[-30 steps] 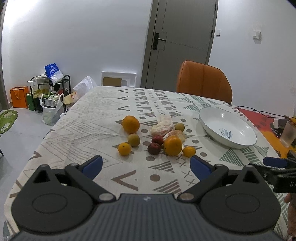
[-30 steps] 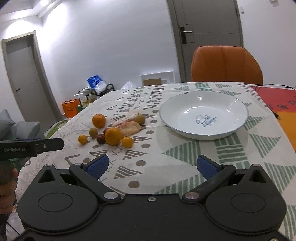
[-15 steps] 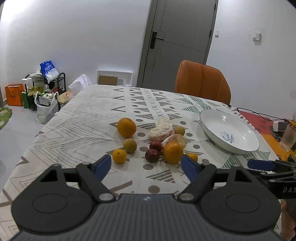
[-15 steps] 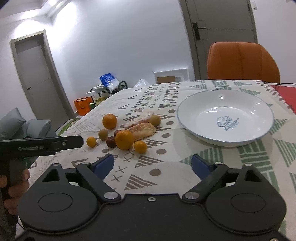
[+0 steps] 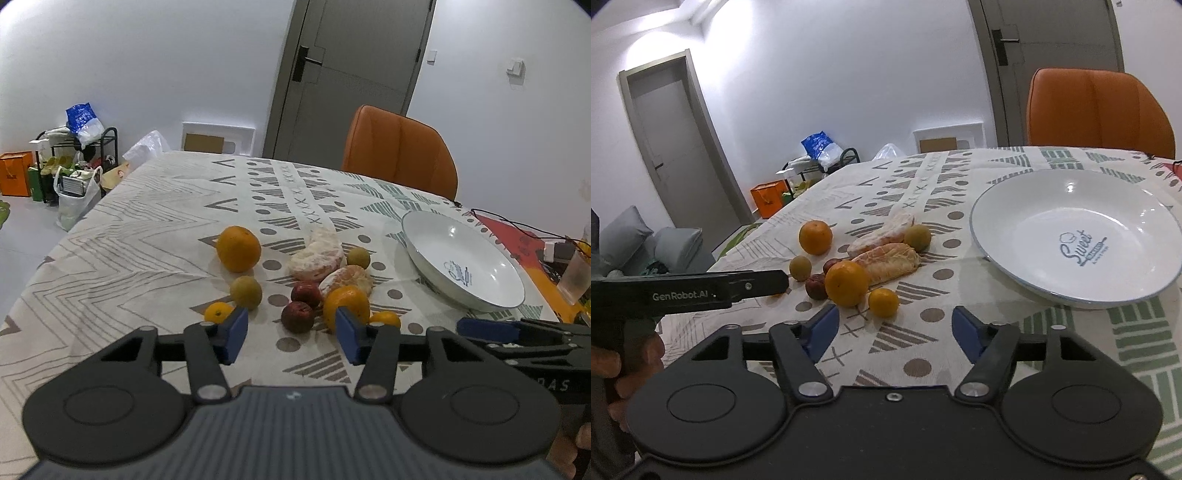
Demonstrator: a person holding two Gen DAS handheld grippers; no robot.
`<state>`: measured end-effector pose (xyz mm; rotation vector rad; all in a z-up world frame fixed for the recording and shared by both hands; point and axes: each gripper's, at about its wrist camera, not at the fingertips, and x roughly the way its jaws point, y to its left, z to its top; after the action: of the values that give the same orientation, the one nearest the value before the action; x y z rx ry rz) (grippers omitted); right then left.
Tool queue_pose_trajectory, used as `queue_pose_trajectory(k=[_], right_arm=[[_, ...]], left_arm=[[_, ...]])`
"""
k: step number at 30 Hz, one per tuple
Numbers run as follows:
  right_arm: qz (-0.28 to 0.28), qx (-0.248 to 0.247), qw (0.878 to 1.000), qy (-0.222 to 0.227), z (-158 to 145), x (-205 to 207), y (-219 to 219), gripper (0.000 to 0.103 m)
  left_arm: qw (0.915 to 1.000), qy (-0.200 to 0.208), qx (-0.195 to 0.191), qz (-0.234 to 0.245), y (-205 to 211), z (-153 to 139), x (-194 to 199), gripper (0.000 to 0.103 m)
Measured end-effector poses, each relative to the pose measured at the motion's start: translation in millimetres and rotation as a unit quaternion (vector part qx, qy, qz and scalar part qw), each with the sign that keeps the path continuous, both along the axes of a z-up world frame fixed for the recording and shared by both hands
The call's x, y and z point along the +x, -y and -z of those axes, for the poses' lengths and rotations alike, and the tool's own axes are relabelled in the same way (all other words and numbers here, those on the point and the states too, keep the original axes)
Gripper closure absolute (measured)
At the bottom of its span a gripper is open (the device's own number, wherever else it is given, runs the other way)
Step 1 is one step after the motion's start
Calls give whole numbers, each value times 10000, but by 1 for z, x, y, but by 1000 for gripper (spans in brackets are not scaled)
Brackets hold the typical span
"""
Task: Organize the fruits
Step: 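Grasp the dark red plum with the left tool while the right tool grasps a small orange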
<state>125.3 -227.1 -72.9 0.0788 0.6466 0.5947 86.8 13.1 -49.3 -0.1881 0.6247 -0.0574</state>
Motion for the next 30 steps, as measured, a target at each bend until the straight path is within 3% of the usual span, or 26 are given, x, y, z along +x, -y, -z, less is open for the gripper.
queue_pose_trajectory(k=[10, 14, 28, 30], right_arm=[[-143, 86, 9997, -189, 8, 18, -6, 47], [-172, 96, 9995, -243, 10, 23, -8, 48], [-271, 103, 9988, -389, 19, 38, -16, 59], [-276, 113, 9989, -369, 20, 41, -18, 59]], left_arm=[[9998, -159, 23, 86, 2, 12, 18, 61], [9997, -235, -14, 86, 1, 16, 23, 70], [9994, -322, -72, 143, 0, 28, 40, 71], [9994, -312, -47, 158, 1, 28, 42, 78]])
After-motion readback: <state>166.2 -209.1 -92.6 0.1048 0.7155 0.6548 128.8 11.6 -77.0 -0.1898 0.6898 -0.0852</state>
